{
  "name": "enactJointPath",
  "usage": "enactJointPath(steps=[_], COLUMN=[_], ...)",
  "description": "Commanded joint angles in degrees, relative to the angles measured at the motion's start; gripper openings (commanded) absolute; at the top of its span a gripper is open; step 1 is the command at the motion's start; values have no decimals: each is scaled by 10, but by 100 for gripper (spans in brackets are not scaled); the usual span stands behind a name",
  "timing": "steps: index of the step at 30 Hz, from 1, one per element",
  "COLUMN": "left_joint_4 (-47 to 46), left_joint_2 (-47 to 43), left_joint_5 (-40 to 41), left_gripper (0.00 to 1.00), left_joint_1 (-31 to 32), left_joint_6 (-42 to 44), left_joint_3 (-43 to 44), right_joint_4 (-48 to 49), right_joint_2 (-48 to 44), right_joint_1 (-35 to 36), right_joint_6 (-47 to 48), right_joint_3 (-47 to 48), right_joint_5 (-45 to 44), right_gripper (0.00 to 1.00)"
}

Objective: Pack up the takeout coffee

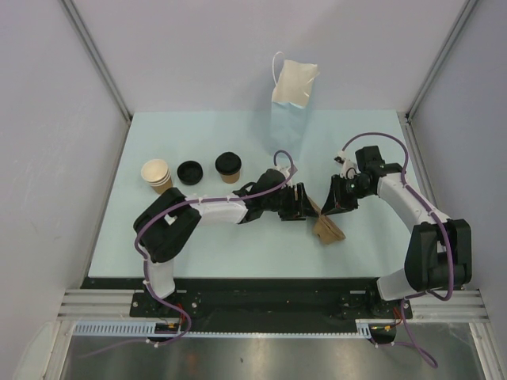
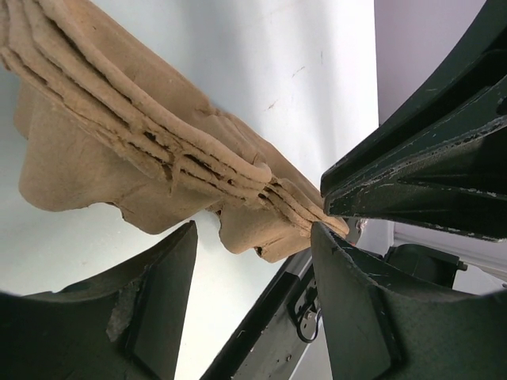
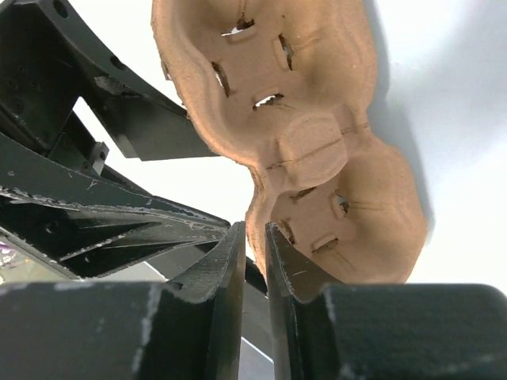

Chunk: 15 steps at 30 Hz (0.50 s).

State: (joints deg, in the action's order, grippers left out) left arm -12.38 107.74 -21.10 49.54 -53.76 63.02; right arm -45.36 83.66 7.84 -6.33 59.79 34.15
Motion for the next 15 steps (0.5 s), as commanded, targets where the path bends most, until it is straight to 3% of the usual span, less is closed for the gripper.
enactJointPath(steps=[1,15], left_joint_4=[-5,9], left_joint_2=[-8,-1], left_joint_5=[8,19], left_gripper=[64,64], left_joint_1=[3,3], left_joint_6=[11,15], left_joint_3=[-4,0], right_joint_4=[-1,2], right_joint_2=[7,38], right_joint_1=[4,3], right_joint_6=[13,18], right_joint_3=[2,2], right_joint_5=[-6,-23], right_gripper=[21,14])
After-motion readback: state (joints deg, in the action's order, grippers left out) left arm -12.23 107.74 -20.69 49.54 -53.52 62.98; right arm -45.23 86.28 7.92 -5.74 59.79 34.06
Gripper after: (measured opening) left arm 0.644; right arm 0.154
